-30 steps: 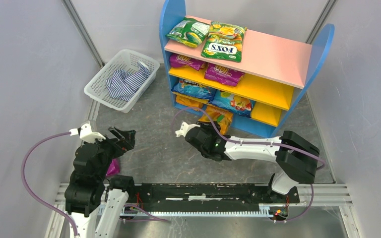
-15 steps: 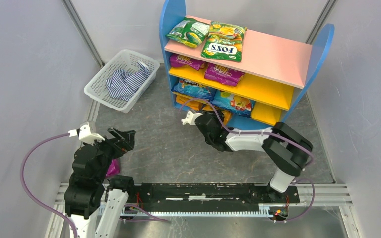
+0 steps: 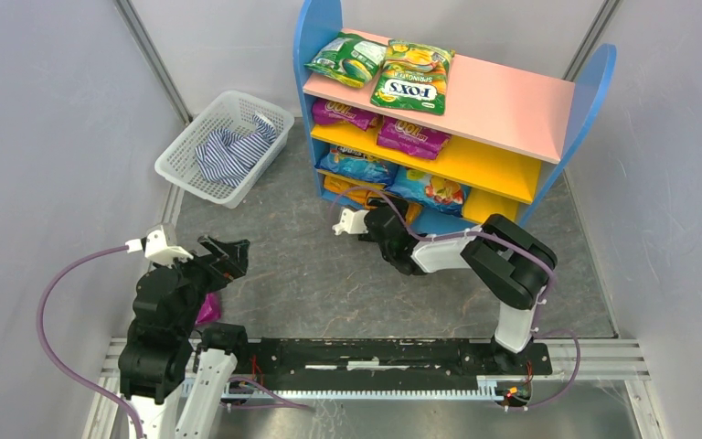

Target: Place and organize the candy bags onto the shelf

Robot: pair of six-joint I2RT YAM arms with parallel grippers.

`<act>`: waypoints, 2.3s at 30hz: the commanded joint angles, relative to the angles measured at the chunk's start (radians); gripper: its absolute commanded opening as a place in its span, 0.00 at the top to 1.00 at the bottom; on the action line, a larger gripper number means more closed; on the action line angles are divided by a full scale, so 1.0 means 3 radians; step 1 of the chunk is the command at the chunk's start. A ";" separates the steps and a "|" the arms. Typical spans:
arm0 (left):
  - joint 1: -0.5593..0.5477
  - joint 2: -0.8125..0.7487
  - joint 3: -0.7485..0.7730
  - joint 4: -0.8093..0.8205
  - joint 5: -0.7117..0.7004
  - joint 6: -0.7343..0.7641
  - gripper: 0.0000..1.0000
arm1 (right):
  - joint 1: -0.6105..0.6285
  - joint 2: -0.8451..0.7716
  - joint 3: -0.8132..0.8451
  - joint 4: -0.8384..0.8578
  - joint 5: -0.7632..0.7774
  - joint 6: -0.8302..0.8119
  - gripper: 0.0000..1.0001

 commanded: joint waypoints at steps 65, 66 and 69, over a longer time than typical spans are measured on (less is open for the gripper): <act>0.0232 0.3188 0.0429 -0.0028 -0.2002 -0.0416 0.00 | 0.0491 -0.2790 -0.0940 -0.0789 -0.1175 0.2275 0.02; 0.0279 0.3296 0.0440 -0.0013 -0.2072 -0.0403 0.00 | 0.0491 -0.2843 -0.0966 -0.0757 -0.1187 0.2276 0.02; 0.0579 0.3560 0.0348 0.0192 -0.2120 -0.0305 0.00 | 0.0490 -0.2932 -0.1031 -0.0691 -0.1196 0.2286 0.02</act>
